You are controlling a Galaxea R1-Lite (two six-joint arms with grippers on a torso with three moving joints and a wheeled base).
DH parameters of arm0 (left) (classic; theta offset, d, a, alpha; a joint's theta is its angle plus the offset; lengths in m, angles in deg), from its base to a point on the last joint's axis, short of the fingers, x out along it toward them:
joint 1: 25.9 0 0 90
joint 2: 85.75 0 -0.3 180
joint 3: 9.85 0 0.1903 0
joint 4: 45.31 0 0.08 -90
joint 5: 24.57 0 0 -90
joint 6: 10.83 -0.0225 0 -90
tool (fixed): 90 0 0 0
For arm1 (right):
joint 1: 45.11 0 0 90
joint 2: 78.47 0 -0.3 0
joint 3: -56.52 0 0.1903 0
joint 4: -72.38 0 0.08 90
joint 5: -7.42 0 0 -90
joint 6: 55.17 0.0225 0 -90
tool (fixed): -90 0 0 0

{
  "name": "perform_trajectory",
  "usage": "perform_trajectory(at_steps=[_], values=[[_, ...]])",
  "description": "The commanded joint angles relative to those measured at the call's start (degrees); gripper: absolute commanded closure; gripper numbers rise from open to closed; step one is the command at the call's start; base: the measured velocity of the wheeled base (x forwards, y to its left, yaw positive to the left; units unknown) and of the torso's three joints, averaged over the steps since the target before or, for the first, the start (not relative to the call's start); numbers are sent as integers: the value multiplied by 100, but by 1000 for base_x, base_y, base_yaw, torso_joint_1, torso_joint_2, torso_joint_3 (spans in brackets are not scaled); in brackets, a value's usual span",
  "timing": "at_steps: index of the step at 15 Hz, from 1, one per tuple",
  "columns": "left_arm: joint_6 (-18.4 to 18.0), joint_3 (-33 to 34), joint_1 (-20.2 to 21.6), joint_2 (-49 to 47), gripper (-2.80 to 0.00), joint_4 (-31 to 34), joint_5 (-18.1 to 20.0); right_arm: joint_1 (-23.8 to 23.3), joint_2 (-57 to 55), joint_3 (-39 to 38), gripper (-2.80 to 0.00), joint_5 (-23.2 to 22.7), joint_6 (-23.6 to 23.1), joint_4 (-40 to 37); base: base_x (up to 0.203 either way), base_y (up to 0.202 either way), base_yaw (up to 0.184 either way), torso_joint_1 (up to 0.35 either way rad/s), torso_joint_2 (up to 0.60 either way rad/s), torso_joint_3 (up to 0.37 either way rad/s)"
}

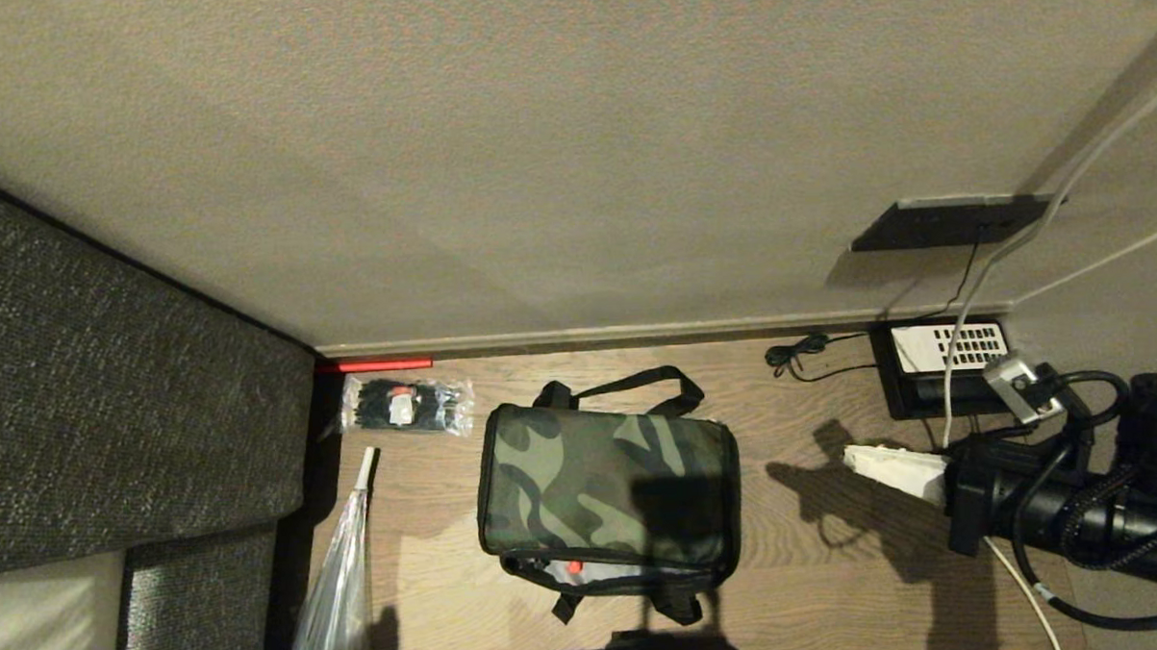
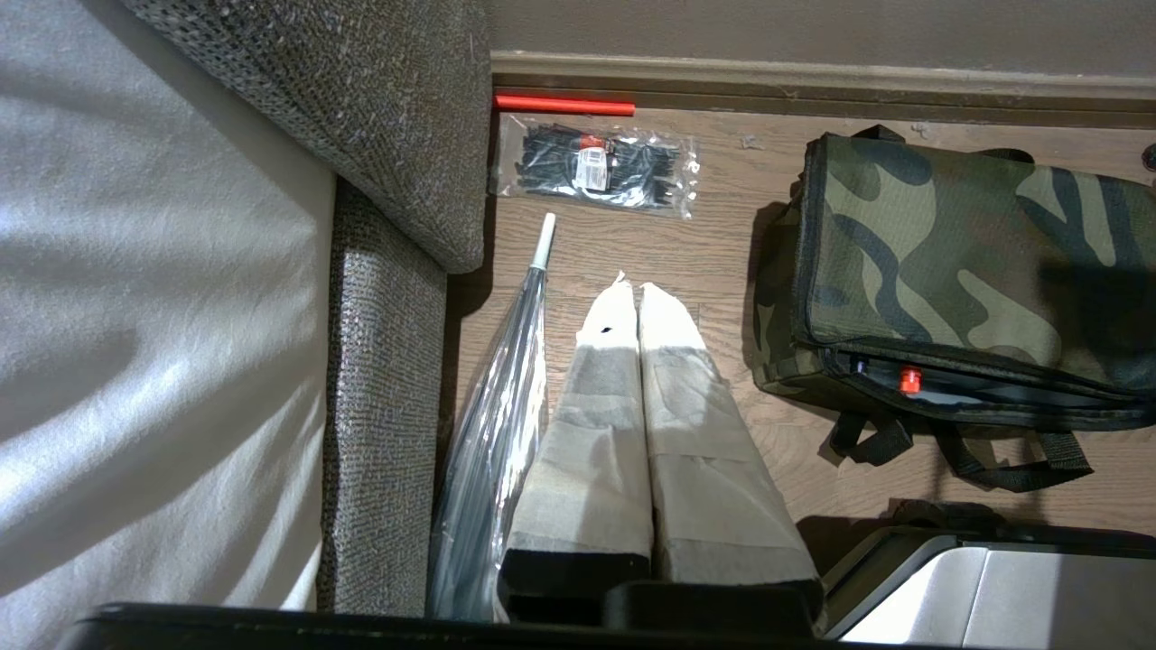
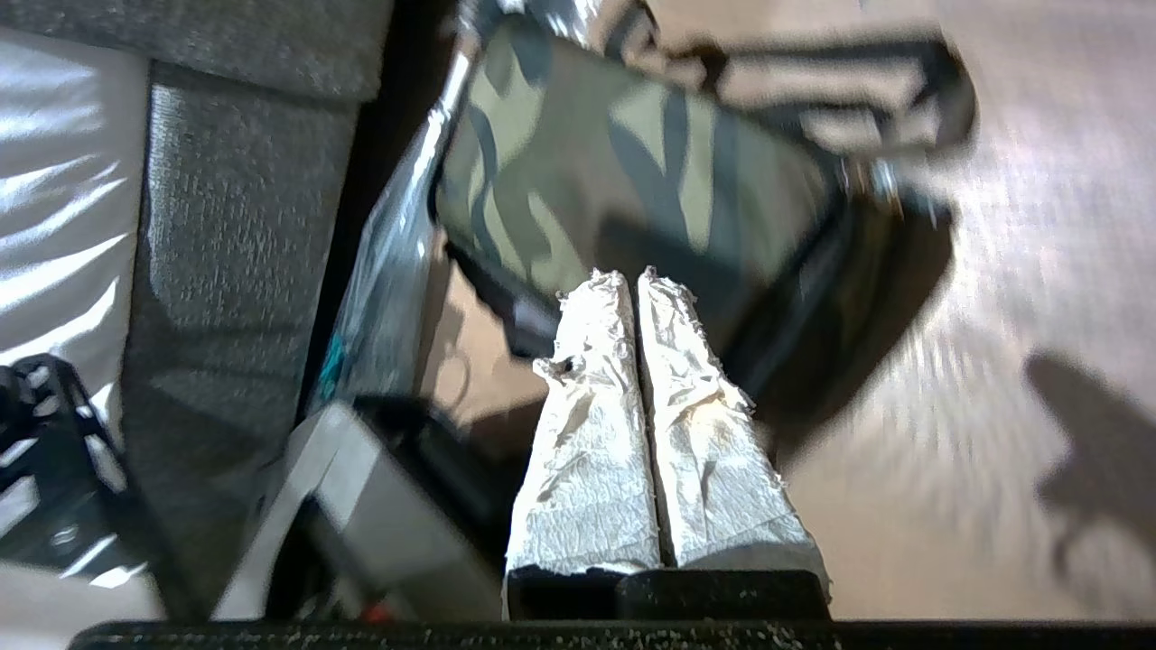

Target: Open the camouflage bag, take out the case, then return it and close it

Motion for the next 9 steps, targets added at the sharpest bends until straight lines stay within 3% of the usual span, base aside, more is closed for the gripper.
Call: perform_trajectory(at_steps=[1,5,9], values=[[4,18,2,11,0,-1,-2,-210,1140,-109,0,210,85,-1254,0,0,0,0,0,0],[4,18,2,11,0,-1,-2,-1022,2491,-288,0,721,527,-2570,0,0,0,0,0,0],[4,18,2,11,0,-1,-2,-1158,4051,-749,0,901,31,-3730,0,0,0,0,0,0]])
